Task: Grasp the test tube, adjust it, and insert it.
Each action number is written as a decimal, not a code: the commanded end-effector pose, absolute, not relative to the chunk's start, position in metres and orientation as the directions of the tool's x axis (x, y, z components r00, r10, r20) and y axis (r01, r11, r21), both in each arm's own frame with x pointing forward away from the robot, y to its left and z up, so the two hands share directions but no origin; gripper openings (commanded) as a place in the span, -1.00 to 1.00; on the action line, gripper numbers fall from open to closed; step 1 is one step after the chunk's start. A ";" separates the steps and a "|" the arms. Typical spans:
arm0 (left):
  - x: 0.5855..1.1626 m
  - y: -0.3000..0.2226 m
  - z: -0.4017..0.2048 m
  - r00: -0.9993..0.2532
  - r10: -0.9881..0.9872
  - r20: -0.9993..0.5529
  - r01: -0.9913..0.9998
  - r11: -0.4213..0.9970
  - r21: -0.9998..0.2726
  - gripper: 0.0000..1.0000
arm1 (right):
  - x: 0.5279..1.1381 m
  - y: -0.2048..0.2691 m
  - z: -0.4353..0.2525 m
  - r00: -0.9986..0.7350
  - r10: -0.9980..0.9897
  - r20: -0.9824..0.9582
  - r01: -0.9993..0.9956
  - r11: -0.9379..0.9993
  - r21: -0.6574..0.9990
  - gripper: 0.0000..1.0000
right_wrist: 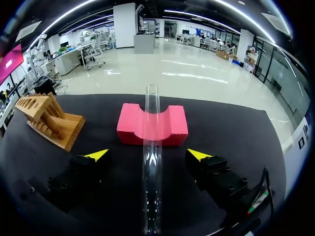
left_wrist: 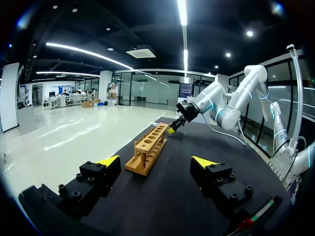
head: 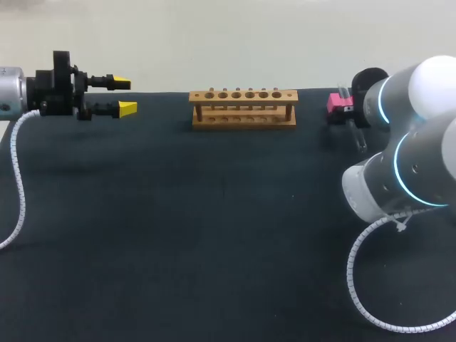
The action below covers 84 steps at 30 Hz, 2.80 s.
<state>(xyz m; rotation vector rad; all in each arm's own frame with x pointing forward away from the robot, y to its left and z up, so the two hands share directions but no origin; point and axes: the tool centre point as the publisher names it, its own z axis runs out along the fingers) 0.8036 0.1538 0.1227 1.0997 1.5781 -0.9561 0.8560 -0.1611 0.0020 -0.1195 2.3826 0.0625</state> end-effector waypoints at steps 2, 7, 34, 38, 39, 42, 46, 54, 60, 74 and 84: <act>0.801 0.154 0.122 -0.136 0.206 -0.969 0.953 0.294 -0.072 1.00 | 0.862 -0.160 -0.001 -0.729 -0.071 -0.681 -0.109 0.994 0.014 1.00; 0.801 0.154 0.122 -0.136 0.206 -0.969 0.953 0.294 -0.072 1.00 | 0.864 -0.160 -0.002 -0.731 -0.072 -0.678 -0.109 0.994 0.012 0.97; 0.801 0.154 0.122 -0.136 0.206 -0.969 0.953 0.294 -0.072 1.00 | 0.860 -0.158 0.001 -0.739 -0.040 -0.673 -0.085 0.996 0.034 -1.00; 0.801 0.154 0.122 -0.136 0.206 -0.969 0.953 0.294 -0.072 1.00 | 0.856 -0.157 0.007 -0.735 -0.014 -0.678 -0.060 0.997 0.044 -1.00; 0.801 0.154 0.122 -0.136 0.206 -0.969 0.953 0.294 -0.072 1.00 | 0.855 -0.156 0.010 -0.734 -0.011 -0.679 -0.057 0.997 0.045 -1.00; 0.801 0.154 0.122 -0.136 0.206 -0.969 0.953 0.294 -0.072 1.00 | 0.851 -0.155 0.019 -0.729 0.012 -0.684 -0.036 0.998 0.056 -1.00; 0.801 0.154 0.122 -0.136 0.206 -0.969 0.953 0.294 -0.072 1.00 | 0.844 -0.151 0.034 -0.730 0.043 -0.682 -0.004 0.998 0.066 -1.00; 0.801 0.154 0.122 -0.136 0.206 -0.969 0.953 0.294 -0.072 1.00 | 0.827 -0.138 0.069 -0.717 0.083 -0.693 0.053 0.997 0.064 -1.00; 0.801 0.154 0.122 -0.136 0.206 -0.969 0.953 0.294 -0.072 1.00 | 0.818 -0.121 0.089 -0.703 0.092 -0.706 0.082 0.995 0.048 -1.00; 0.801 0.154 0.122 -0.136 0.206 -0.969 0.953 0.294 -0.072 1.00 | 0.805 -0.054 0.114 -0.689 0.092 -0.718 0.097 0.995 0.035 -1.00; 0.801 0.154 0.122 -0.136 0.206 -0.969 0.953 0.294 -0.072 1.00 | 0.803 -0.016 0.112 -0.694 0.107 -0.712 0.118 0.992 0.034 -1.00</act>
